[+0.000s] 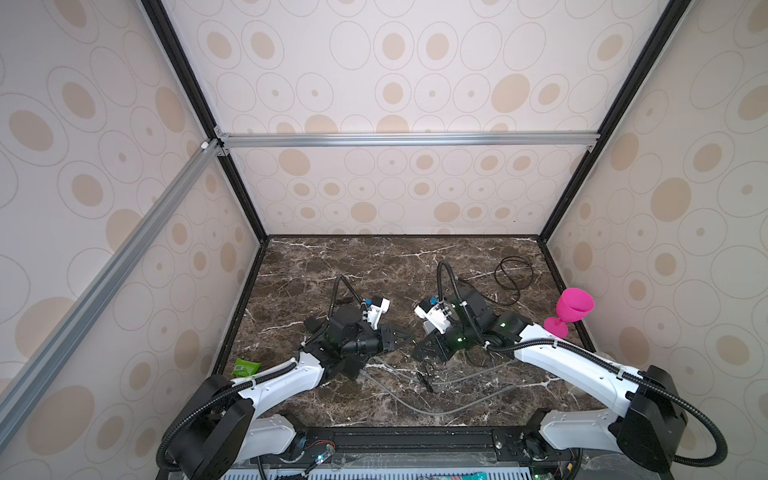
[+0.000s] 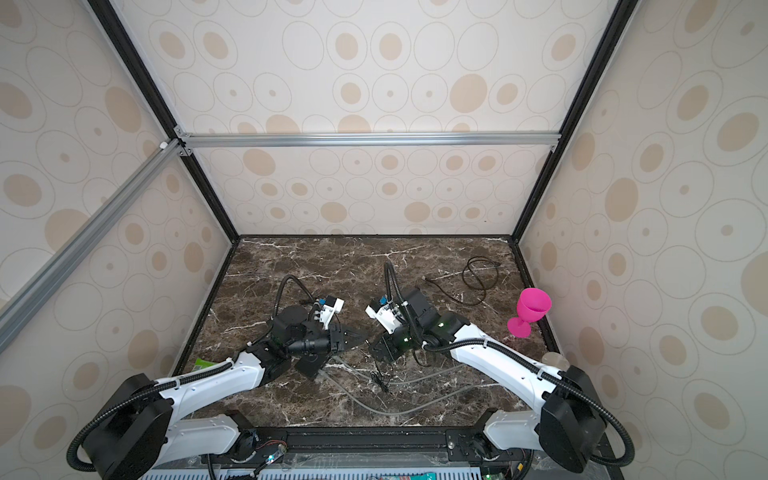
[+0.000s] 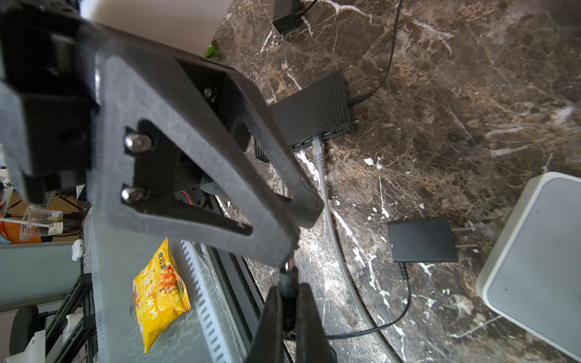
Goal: Insert the plug into the switch port
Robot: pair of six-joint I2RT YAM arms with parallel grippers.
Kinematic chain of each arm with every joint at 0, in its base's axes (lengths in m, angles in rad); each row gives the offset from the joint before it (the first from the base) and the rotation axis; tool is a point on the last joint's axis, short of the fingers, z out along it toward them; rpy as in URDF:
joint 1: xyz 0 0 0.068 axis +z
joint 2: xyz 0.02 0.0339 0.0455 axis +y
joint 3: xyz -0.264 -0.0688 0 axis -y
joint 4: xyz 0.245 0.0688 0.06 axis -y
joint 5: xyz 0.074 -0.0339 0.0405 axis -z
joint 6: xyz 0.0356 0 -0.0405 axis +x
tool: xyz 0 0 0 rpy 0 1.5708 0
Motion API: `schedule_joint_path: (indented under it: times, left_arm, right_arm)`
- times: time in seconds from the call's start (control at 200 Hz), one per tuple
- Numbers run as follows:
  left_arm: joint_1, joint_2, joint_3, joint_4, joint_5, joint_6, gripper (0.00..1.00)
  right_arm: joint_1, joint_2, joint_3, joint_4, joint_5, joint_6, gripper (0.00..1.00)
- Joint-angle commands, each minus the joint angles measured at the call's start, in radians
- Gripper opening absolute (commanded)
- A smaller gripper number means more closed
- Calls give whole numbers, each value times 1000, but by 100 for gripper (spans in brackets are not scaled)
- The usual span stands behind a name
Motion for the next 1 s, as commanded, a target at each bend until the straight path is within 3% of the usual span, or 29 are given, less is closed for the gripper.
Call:
schedule_joint_path:
  times: [0.0,0.32,0.545,0.72,0.815,0.995]
  left_arm:
    - [-14,5,48,42,8,-10,23]
    - [-29,20,58,50,17,-13,17]
    - [-30,18,62,45,18,-6,0]
    - [-30,12,63,32,11,4,0]
    - [-30,6,68,12,2,17,0]
    - [-30,5,77,-14,-2,33,0]
  right_arm:
    - [0,6,30,-1,14,1,0]
    - [1,6,42,-1,25,1,0]
    - [1,8,36,3,29,4,0]
    - [1,0,30,-2,41,2,0]
    - [1,-5,25,-3,38,-2,18]
    - [1,-17,8,9,16,0,21]
